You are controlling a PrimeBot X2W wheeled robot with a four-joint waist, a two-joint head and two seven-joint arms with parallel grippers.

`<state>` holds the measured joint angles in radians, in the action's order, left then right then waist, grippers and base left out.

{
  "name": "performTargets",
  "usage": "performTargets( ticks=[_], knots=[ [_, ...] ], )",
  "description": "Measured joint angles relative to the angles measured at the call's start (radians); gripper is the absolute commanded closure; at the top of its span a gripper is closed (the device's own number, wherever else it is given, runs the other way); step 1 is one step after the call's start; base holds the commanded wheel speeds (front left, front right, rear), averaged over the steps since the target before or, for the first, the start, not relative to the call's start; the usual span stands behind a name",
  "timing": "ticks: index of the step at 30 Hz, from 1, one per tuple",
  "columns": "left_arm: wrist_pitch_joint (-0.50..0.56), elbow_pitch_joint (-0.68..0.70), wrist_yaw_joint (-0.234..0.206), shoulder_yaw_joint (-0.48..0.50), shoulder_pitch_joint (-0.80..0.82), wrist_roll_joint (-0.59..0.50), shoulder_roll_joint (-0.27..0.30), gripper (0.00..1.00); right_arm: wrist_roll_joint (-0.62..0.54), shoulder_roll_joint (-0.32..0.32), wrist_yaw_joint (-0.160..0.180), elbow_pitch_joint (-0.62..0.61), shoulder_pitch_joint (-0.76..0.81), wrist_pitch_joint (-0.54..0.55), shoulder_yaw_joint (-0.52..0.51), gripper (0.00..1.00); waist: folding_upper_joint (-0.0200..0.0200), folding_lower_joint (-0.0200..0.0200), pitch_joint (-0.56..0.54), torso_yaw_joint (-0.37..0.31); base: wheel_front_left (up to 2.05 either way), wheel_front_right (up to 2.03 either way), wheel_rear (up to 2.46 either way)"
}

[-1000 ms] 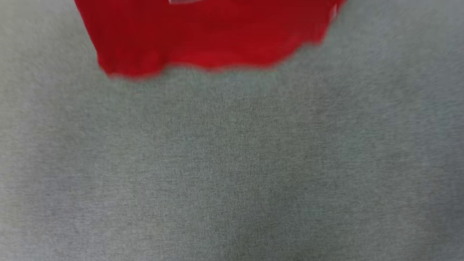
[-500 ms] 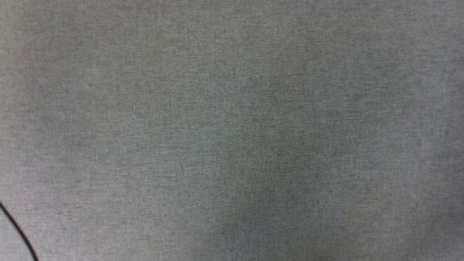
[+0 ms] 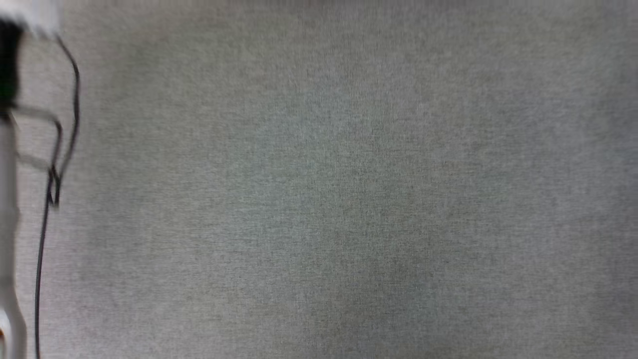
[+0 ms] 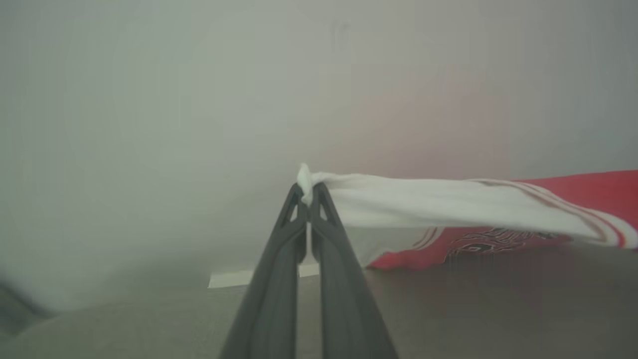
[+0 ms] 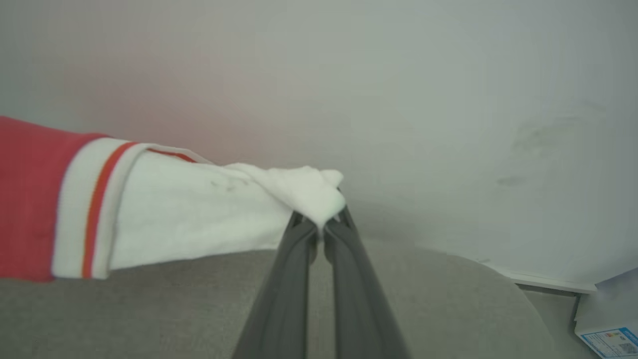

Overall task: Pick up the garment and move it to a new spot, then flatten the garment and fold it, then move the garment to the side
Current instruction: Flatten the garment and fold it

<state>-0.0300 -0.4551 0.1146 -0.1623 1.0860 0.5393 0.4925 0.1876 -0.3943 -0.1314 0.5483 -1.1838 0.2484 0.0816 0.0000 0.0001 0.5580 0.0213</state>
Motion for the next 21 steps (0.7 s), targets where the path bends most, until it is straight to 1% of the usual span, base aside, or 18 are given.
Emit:
performTargets(
  ticks=[5, 9, 12, 17, 21],
  knots=[
    [0.018, 0.014, 0.006, -0.032, -0.212, 0.018, 0.012, 1.0, 0.075, -0.038, 0.0, -0.015, 0.191, 0.047, 0.039, 1.0, 0.0, 0.0, -0.076, 0.003, 0.0, 0.0, 0.0],
    [0.027, 0.05, 0.0, -0.051, -0.383, 0.014, 0.039, 1.0, 0.137, -0.067, 0.0, -0.044, 0.333, 0.088, 0.053, 1.0, 0.0, -0.0001, -0.144, 0.003, 0.0, 0.0, 0.0],
    [0.042, 0.093, -0.019, -0.059, -0.499, 0.011, 0.055, 1.0, 0.18, -0.084, -0.001, -0.075, 0.432, 0.122, 0.056, 1.0, 0.0, -0.0001, -0.196, 0.002, 0.0, 0.0, 0.0],
    [0.11, 0.181, -0.045, -0.072, -0.692, 0.028, 0.085, 1.0, 0.249, -0.107, -0.001, -0.14, 0.578, 0.182, 0.052, 1.0, 0.0, -0.0003, -0.278, -0.004, 0.0, 0.0, 0.0],
    [0.155, 0.259, -0.071, -0.065, -0.821, 0.049, 0.12, 1.0, 0.29, -0.119, -0.001, -0.201, 0.687, 0.238, 0.032, 1.0, 0.0, -0.0004, -0.335, -0.01, 0.0, 0.0, 0.0]
  ],
)
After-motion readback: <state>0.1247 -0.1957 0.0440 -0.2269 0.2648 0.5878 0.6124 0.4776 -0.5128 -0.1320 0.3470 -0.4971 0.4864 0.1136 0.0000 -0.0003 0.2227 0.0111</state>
